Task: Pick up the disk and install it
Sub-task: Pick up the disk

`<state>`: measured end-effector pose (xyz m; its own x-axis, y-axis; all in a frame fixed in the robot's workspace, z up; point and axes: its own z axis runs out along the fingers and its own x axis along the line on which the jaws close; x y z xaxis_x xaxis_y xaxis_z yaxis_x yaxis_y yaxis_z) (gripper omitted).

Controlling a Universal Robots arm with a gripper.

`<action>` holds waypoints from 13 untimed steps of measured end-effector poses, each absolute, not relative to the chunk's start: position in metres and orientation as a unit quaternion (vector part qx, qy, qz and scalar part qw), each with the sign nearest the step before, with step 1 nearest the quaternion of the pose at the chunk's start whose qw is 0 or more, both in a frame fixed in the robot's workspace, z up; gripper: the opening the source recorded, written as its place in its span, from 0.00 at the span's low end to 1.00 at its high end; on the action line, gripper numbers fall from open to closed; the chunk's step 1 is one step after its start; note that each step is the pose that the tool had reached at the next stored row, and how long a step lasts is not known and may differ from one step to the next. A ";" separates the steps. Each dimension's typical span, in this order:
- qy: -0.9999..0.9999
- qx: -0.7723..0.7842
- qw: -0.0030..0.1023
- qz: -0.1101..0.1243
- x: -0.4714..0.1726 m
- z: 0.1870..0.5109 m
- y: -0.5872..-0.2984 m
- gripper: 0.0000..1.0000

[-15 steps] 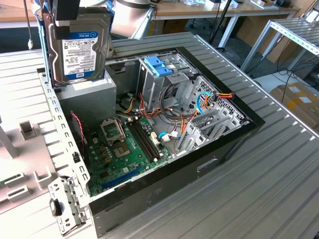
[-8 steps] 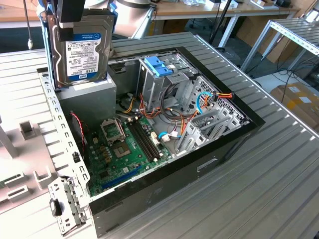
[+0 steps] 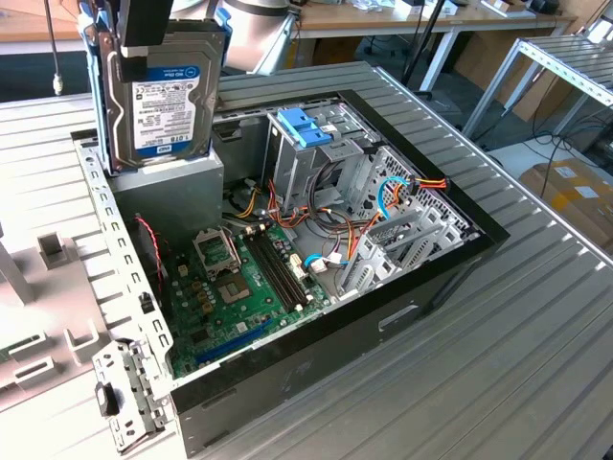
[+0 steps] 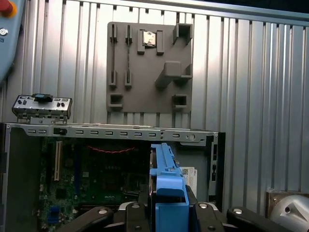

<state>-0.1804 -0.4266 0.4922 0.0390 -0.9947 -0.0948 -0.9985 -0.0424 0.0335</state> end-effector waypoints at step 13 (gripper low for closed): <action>0.692 -0.720 0.021 0.046 -0.174 0.491 -0.433 0.37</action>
